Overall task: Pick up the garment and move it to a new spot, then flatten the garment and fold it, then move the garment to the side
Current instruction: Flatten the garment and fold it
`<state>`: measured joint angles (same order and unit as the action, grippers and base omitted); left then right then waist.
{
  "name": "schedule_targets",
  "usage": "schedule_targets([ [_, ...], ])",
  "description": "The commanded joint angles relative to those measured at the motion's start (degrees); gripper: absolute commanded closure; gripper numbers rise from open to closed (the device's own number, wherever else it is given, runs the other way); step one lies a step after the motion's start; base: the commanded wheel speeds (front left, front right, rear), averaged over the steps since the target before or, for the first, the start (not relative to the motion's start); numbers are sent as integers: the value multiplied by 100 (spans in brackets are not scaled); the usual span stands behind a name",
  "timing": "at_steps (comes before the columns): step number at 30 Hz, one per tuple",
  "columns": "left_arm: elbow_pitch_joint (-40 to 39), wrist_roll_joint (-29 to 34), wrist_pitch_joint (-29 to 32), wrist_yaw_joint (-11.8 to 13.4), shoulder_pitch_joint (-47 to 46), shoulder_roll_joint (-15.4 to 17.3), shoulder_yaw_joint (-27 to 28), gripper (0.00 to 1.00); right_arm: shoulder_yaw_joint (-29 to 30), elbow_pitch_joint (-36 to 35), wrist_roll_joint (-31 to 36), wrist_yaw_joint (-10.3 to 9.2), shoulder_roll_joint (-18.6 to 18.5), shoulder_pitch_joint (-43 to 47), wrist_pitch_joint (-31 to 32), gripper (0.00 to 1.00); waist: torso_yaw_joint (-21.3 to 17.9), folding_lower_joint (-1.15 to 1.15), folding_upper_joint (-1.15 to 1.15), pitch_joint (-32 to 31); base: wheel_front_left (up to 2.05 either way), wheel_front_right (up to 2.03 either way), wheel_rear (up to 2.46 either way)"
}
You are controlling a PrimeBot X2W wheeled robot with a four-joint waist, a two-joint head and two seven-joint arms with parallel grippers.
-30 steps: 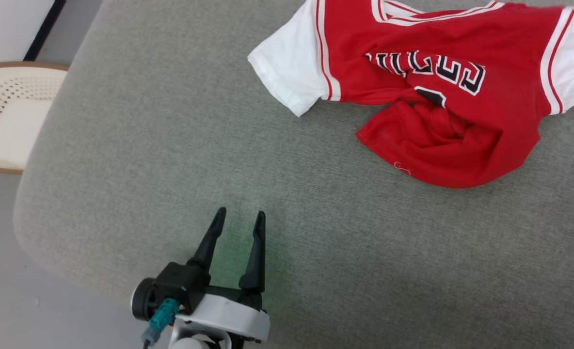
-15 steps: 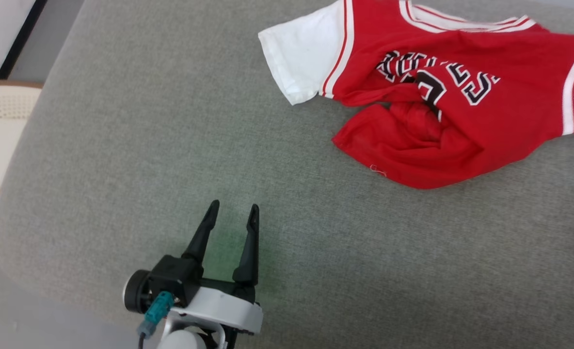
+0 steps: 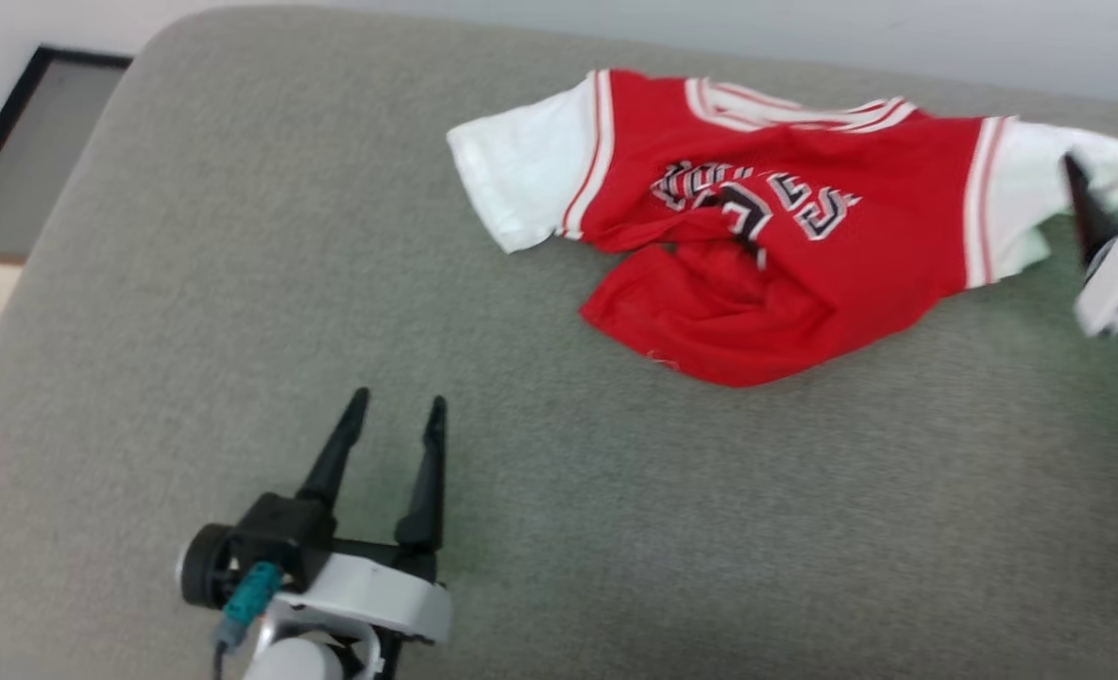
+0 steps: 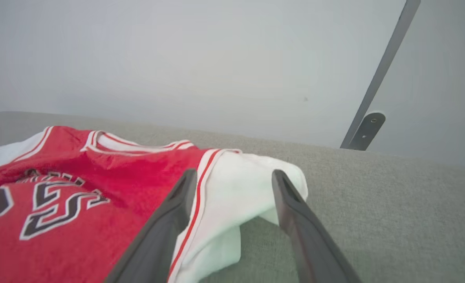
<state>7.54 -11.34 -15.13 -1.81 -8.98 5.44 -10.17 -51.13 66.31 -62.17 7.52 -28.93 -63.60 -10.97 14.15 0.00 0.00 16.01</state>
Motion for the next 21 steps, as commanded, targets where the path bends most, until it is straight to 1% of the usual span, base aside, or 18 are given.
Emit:
schedule_targets([
  [1, 1, -57, 3, -40, 42, 76, 77, 0, -129, -245, 140, -6, -44, 371, -199, 0, -490, 0, 0, -465, 0, 0, 0],
  [4, -32, -130, 47, -57, 78, 208, 202, 0, -229, -666, 349, -6, -28, 836, -381, 0, -759, 0, 0, -640, 0, 0, 0],
  [6, -72, -162, 111, -62, 75, 322, 265, 0, -156, -985, 473, -6, 12, 1188, -414, 0, -928, 0, 0, -713, 0, 0, 0],
  [9, -152, -203, 239, -102, -3, 498, 362, 0, 394, -1740, 843, -6, -40, 1705, -426, 0, -1176, 0, 0, -748, 0, 0, 0],
  [12, -228, -247, 405, -151, -209, 679, 431, 0, 1095, -2559, 1379, -6, 45, 2524, -417, 0, -1397, 0, 0, -728, 0, 0, 0],
  [14, -259, -290, 526, -192, -390, 816, 490, 0, 1602, -3136, 1748, -6, 164, 3035, -418, 0, -1552, 0, 0, -687, 0, 0, 0],
  [17, -247, -293, 772, -284, -821, 1067, 527, 0, 2211, -3859, 2242, -6, 409, 3876, -419, 0, -1778, 0, 0, -592, 0, 0, 0],
  [19, -185, -339, 958, -345, -1189, 1248, 553, 0, 2462, -4290, 2553, -6, 589, 4327, -419, 0, -1940, 0, 0, -504, 0, 0, 0],
  [20, -185, -339, 958, -345, -1189, 1248, 553, 0, 2462, -4290, 2553, -6, 589, 4327, -419, 0, -1940, 0, 0, -504, 0, 0, 0],
  [21, -117, -347, 1058, -389, -1410, 1358, 542, 0, 2612, -4492, 2707, -6, 672, 4524, -389, 0, -2017, 0, 0, -453, 0, 0, 0],
])
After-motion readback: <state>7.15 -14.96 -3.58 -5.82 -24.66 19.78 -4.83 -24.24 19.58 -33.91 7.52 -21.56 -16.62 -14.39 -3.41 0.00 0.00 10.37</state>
